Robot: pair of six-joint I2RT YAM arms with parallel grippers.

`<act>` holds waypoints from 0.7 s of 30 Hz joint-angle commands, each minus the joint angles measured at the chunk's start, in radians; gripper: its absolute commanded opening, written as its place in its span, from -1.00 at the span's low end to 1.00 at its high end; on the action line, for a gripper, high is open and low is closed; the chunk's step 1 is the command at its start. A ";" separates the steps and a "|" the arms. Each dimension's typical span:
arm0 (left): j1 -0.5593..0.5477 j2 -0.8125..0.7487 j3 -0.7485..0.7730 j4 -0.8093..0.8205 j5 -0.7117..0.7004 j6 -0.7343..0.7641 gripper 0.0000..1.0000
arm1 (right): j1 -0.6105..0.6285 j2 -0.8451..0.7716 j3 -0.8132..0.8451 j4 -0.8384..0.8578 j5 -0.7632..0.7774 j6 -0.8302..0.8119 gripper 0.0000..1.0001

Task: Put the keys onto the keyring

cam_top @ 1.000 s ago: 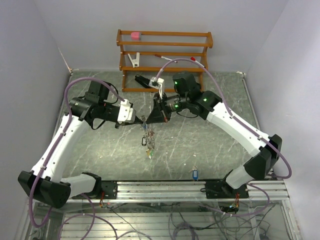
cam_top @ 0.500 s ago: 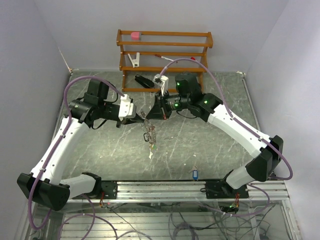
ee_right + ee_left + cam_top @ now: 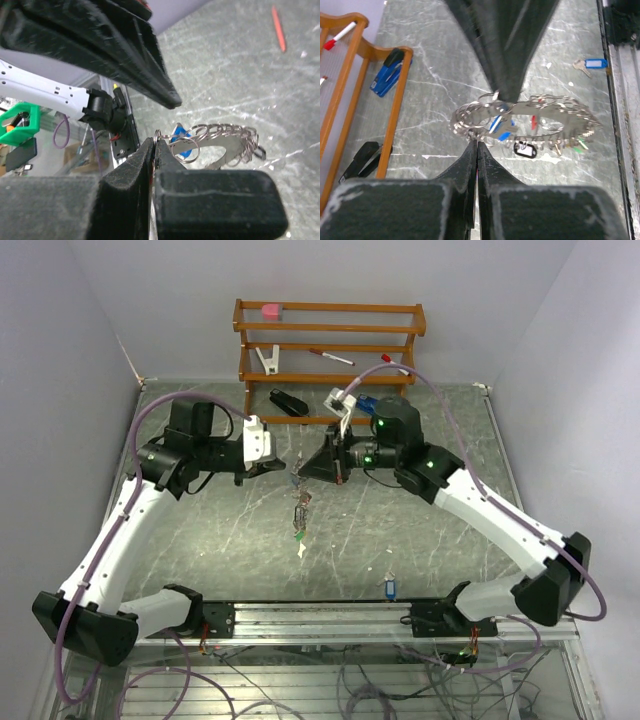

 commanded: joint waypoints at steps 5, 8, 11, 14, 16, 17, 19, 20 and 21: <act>0.013 -0.024 0.022 0.287 -0.010 -0.269 -0.83 | -0.002 -0.162 -0.145 0.397 0.090 -0.070 -1.00; 0.013 -0.013 0.017 0.374 0.043 -0.360 -0.77 | -0.002 -0.196 -0.224 0.547 0.133 -0.079 -1.00; 0.013 0.003 0.028 0.439 0.041 -0.420 -0.66 | -0.002 -0.207 -0.289 0.706 0.172 -0.085 -1.00; 0.013 0.018 0.039 0.484 0.061 -0.466 -0.48 | 0.000 -0.182 -0.289 0.794 0.170 -0.078 -1.00; 0.013 0.020 0.045 0.490 0.103 -0.480 -0.34 | 0.000 -0.162 -0.269 0.806 0.164 -0.080 -1.00; 0.013 0.016 0.045 0.480 0.122 -0.474 -0.28 | 0.001 -0.155 -0.261 0.804 0.167 -0.086 -1.00; 0.013 0.008 0.045 0.419 0.120 -0.407 -0.21 | 0.001 -0.153 -0.252 0.801 0.176 -0.094 -1.00; 0.013 0.003 0.044 0.384 0.114 -0.376 -0.20 | 0.001 -0.153 -0.247 0.794 0.181 -0.098 -1.00; 0.013 -0.001 0.043 0.356 0.113 -0.350 -0.18 | 0.002 -0.154 -0.243 0.786 0.186 -0.102 -1.00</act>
